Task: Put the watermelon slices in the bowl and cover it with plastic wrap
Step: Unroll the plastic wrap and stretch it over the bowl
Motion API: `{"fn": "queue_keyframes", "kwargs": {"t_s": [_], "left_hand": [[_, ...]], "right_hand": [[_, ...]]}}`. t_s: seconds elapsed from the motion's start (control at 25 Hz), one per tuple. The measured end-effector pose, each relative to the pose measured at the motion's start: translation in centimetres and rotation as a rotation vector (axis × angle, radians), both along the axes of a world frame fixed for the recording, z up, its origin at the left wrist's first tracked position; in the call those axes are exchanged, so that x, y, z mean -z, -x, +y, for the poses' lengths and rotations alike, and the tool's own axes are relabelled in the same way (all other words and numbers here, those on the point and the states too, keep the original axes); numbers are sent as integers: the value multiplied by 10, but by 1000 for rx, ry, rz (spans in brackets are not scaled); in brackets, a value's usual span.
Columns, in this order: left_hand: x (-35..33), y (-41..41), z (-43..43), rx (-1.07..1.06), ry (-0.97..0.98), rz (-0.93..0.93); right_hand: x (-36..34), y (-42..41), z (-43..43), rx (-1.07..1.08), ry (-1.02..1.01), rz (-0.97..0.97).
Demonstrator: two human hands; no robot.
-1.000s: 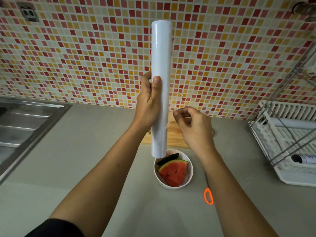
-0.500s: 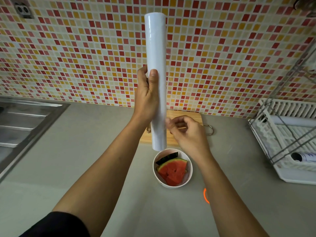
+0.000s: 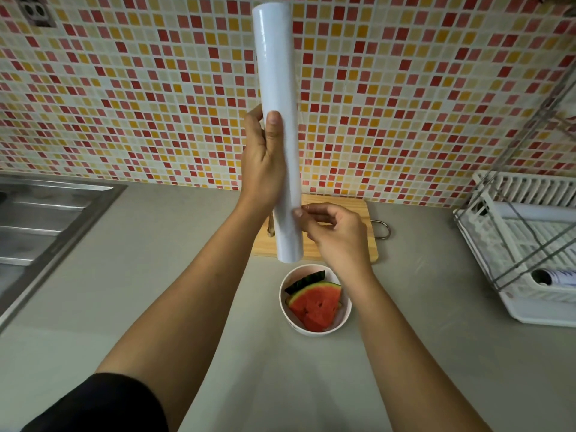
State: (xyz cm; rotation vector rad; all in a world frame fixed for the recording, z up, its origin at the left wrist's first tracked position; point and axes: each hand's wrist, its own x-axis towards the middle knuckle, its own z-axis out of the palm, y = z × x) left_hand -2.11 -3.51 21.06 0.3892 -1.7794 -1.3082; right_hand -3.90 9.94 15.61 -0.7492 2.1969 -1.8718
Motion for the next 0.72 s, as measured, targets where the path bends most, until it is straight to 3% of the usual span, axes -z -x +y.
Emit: {"fn": "queue_keyframes", "kwargs": {"t_s": [0.16,0.48,0.72], "left_hand": [[2,1,3,11,-36,4],[9,-7,13,162,-77,-140],[24,-11,27,-9,-39,-75]], "right_hand": [[5,-1,-4,70,100,-79],[-2,-2,-8,202,91,-2],[-6,-10,-9,222,55,81]]}}
